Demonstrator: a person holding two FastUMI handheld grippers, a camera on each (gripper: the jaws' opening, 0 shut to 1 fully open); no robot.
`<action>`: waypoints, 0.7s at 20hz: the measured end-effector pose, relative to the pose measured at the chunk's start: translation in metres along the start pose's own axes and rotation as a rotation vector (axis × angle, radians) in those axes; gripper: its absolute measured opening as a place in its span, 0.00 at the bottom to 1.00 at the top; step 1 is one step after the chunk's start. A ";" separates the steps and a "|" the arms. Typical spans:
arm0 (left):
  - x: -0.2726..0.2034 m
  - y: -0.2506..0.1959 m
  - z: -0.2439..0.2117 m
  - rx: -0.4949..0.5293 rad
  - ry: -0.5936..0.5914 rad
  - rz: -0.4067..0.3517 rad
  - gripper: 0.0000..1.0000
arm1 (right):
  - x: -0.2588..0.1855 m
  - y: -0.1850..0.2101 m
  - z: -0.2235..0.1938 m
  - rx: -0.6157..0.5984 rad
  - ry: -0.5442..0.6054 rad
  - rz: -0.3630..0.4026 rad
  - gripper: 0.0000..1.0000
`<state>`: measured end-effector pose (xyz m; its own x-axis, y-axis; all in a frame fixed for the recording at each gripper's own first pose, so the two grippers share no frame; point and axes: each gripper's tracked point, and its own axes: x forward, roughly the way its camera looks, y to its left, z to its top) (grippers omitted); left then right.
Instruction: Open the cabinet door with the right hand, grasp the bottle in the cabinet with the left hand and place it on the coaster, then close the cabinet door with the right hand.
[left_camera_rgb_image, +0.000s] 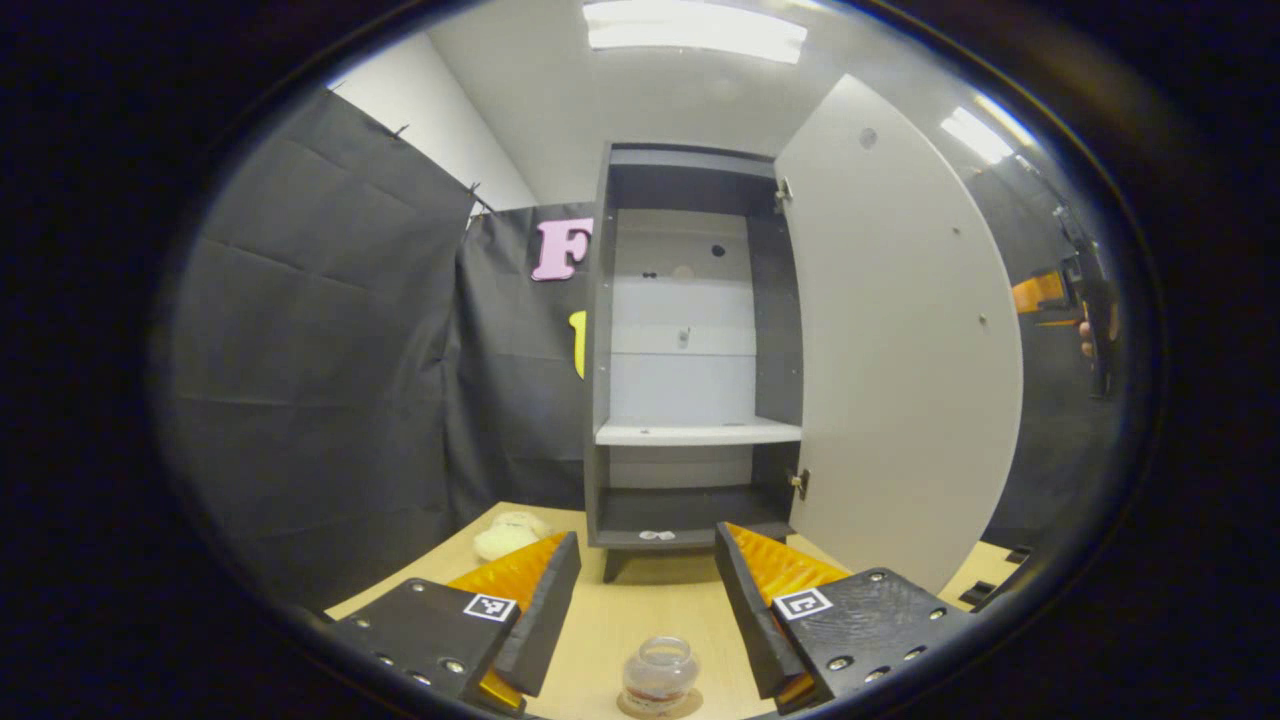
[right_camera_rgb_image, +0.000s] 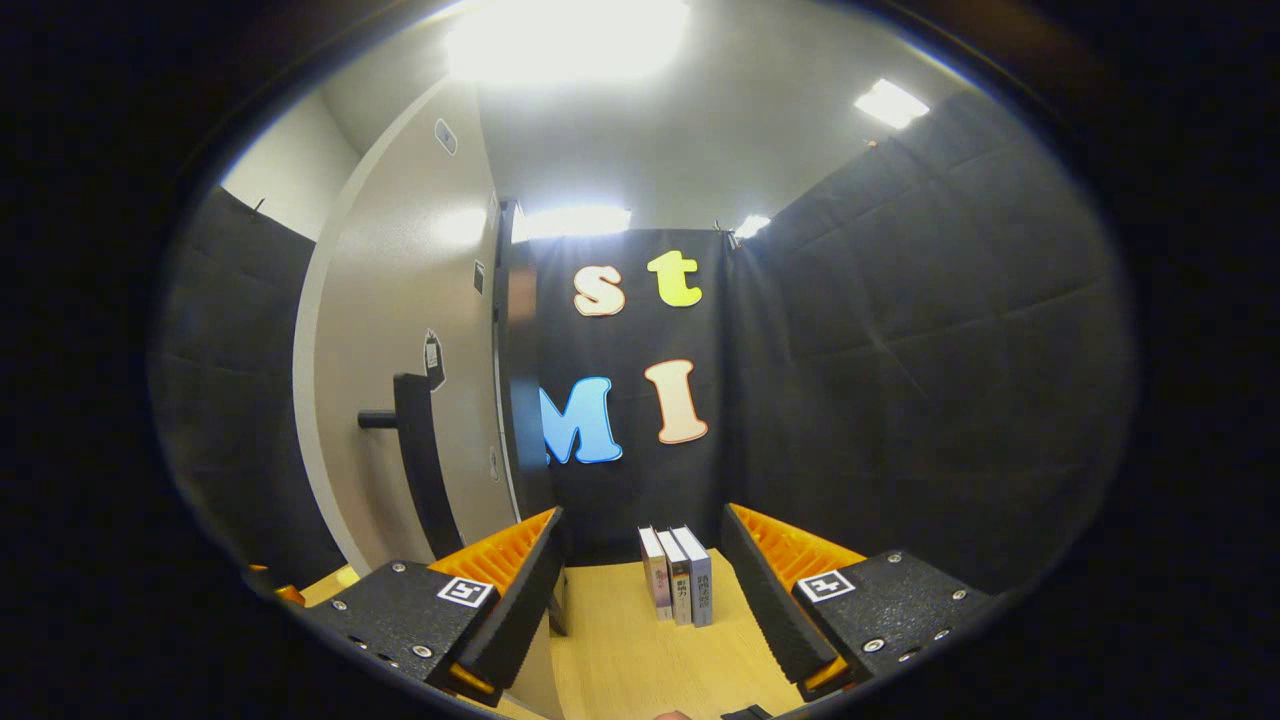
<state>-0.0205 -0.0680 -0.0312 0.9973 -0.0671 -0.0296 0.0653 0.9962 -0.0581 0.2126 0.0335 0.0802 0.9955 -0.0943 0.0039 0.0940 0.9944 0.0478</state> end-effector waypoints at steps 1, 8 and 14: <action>0.003 0.010 0.008 -0.004 -0.010 0.005 0.78 | 0.000 0.004 0.001 -0.018 0.009 -0.016 0.94; 0.015 0.087 0.027 0.023 -0.049 0.040 0.81 | -0.002 0.027 0.000 -0.058 0.026 -0.084 0.90; 0.030 0.127 0.010 0.006 -0.019 0.033 0.74 | -0.020 0.058 0.001 -0.063 0.025 -0.100 0.90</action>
<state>0.0178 0.0576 -0.0292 0.9994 -0.0333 -0.0125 0.0326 0.9981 -0.0514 0.1985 0.0929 0.0843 0.9810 -0.1925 -0.0225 0.1922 0.9812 -0.0159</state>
